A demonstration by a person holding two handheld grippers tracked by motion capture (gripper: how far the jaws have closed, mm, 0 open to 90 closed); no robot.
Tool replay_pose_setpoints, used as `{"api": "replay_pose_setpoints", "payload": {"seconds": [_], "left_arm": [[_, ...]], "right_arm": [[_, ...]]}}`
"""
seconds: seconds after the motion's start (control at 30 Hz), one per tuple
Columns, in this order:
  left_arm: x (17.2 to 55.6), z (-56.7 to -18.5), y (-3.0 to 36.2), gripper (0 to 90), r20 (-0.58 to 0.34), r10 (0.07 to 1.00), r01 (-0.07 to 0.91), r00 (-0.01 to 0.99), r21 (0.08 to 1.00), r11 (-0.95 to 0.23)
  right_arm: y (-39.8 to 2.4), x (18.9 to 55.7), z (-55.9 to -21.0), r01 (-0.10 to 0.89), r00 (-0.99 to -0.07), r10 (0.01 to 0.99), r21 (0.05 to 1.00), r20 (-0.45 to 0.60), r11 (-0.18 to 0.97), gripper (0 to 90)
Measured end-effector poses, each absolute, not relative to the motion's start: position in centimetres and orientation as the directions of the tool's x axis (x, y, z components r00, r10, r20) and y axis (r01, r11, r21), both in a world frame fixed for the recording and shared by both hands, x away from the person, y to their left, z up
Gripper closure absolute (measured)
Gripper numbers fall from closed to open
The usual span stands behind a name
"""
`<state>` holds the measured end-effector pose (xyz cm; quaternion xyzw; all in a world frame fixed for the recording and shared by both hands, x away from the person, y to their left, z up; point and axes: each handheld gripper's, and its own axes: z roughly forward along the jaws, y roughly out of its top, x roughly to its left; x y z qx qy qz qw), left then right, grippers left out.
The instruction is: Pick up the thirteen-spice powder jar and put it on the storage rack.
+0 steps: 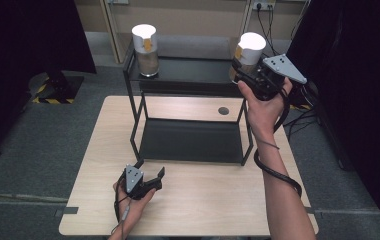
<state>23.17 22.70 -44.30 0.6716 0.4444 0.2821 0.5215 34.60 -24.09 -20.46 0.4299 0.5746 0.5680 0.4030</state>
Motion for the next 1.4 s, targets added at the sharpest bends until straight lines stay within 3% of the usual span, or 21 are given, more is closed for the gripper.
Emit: {"api": "replay_pose_setpoints", "payload": {"seconds": [1.4], "left_arm": [[23.2,-44.3,22.7,14.3,-0.087,0.891,0.303,0.447,0.951,-0.059]], "right_arm": [[-22.8,39.4,-19.5,0.130,-0.214,0.976,0.991,0.052,-0.025,30.7]]}}
